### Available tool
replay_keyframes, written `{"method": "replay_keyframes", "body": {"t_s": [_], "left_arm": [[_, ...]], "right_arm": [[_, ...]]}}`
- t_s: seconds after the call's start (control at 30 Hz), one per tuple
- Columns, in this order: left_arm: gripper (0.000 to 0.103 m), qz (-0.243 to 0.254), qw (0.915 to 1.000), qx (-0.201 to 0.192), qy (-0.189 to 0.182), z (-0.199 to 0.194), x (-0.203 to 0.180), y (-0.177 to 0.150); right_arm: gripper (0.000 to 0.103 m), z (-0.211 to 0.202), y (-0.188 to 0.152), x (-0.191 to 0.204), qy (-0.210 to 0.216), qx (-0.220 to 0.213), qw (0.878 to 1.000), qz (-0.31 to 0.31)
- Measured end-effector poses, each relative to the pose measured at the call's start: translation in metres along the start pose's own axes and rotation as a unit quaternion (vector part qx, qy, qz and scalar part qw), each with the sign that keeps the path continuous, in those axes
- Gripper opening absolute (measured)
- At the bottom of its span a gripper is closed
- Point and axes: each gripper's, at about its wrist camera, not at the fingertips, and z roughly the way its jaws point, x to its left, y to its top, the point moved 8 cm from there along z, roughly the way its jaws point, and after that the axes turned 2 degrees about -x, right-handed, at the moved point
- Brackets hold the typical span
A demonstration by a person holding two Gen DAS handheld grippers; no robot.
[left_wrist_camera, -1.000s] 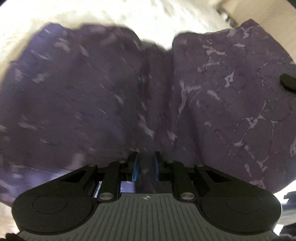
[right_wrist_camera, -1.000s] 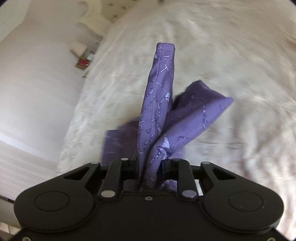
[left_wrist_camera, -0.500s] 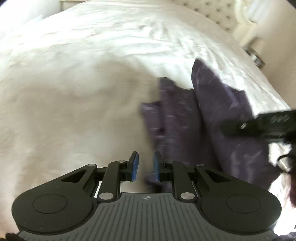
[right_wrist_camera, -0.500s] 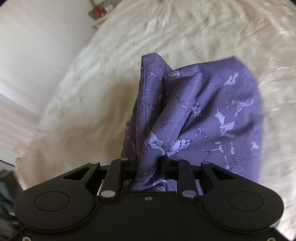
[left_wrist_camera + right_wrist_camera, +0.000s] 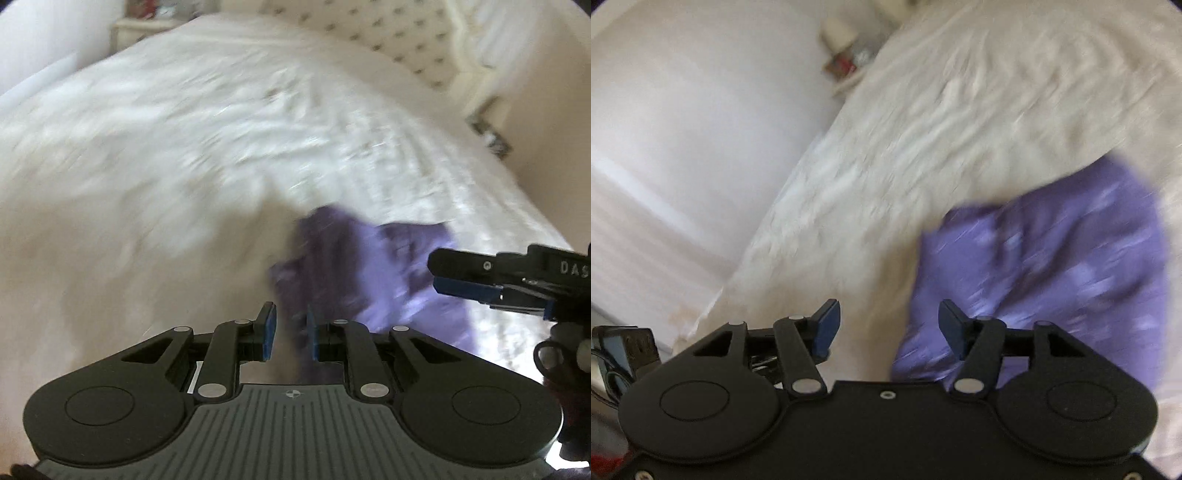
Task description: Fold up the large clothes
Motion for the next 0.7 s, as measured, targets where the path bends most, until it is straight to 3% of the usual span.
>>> {"method": "replay_keyframes", "body": {"t_s": [0.13, 0.23, 0.27, 0.37, 0.43, 0.53, 0.6, 0.7], "left_arm": [[0.020, 0.049, 0.9969, 0.001, -0.062, 0.016, -0.051, 0.015], [0.021, 0.097, 0.9897, 0.010, -0.105, 0.029, -0.090, 0.011], [0.022, 0.114, 0.9865, 0.017, -0.116, 0.033, -0.101, 0.006], [0.022, 0.162, 0.9768, 0.038, -0.135, 0.046, -0.117, -0.017], [0.022, 0.183, 0.9750, 0.065, -0.108, 0.061, -0.108, -0.038], [0.021, 0.173, 0.9756, 0.115, -0.070, 0.084, -0.073, -0.070], [0.021, 0.170, 0.9754, 0.126, -0.061, 0.091, -0.055, -0.083], [0.021, 0.180, 0.9739, 0.123, -0.063, 0.091, -0.053, -0.085]], "right_arm": [[0.062, -0.037, -0.001, -0.035, -0.077, -0.024, 0.997, -0.017], [0.043, -0.046, -0.018, -0.054, -0.139, -0.006, 0.989, -0.057], [0.036, -0.045, -0.023, -0.056, -0.152, 0.001, 0.986, -0.067], [0.035, -0.039, -0.047, -0.054, -0.155, 0.023, 0.985, -0.078], [0.035, -0.029, -0.067, -0.053, -0.153, 0.054, 0.983, -0.088], [0.035, -0.009, -0.098, -0.052, -0.144, 0.099, 0.978, -0.111], [0.035, 0.001, -0.110, -0.048, -0.124, 0.124, 0.978, -0.114], [0.032, 0.005, -0.106, -0.035, -0.117, 0.129, 0.975, -0.136]]}}
